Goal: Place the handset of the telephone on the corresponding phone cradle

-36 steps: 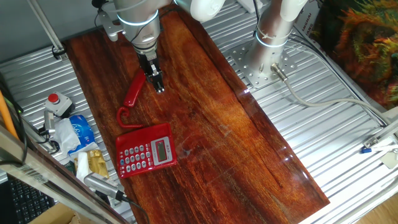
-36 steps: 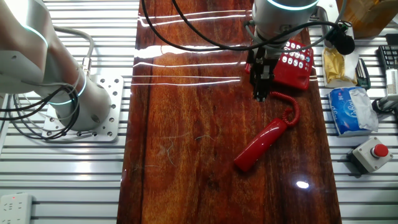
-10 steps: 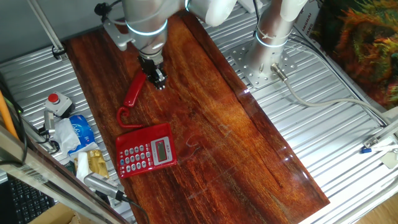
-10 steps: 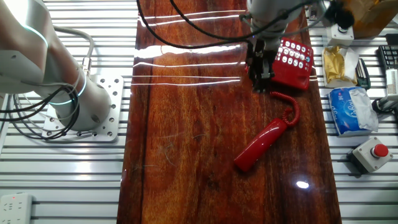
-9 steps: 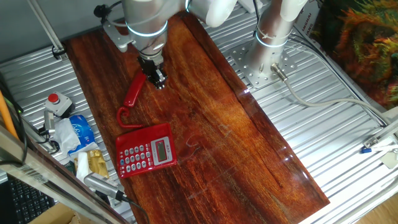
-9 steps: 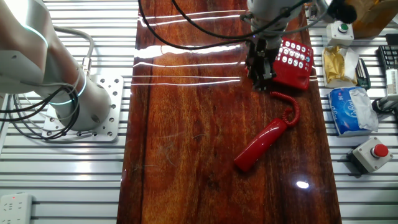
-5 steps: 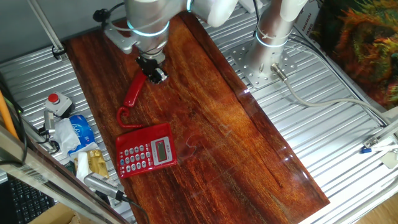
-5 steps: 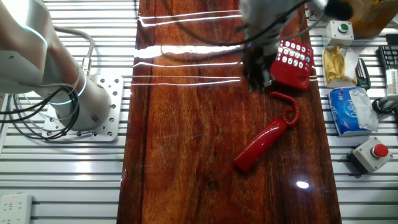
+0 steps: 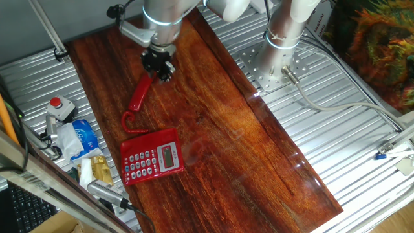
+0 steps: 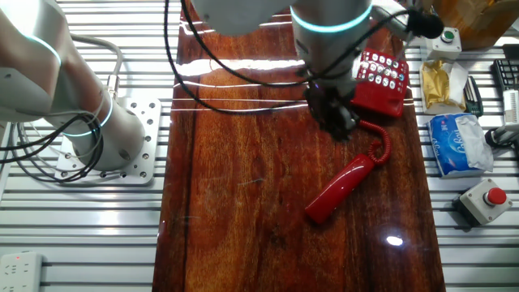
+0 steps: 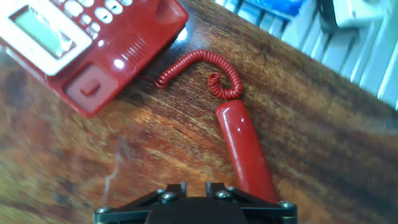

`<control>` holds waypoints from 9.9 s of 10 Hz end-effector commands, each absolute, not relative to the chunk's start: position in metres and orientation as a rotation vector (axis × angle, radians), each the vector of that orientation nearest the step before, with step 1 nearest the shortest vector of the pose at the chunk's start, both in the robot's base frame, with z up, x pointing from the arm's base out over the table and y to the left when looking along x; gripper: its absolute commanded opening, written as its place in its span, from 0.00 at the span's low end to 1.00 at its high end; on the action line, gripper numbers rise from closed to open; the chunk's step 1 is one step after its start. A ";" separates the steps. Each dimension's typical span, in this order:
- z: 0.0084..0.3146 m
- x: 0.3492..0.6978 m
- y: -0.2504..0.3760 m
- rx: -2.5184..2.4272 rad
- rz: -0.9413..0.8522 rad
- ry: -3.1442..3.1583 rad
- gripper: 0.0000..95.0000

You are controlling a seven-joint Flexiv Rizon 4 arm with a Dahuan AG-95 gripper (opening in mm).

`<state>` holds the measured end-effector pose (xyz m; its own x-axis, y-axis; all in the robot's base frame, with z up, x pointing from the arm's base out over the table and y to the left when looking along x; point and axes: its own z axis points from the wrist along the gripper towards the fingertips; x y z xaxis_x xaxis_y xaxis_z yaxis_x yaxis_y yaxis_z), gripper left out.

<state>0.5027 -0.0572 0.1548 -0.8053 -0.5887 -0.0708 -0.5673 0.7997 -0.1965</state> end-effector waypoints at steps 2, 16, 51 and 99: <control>0.154 0.523 -0.068 -1.052 -0.228 2.850 1.00; 0.100 0.545 -0.091 -0.908 -0.150 2.881 1.00; 0.053 0.554 -0.106 -1.097 -0.176 2.866 1.00; 0.106 0.613 -0.021 0.237 0.037 3.123 0.00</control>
<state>0.6092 -0.0245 0.1054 -0.9914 0.1302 -0.0103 0.1299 0.9913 0.0219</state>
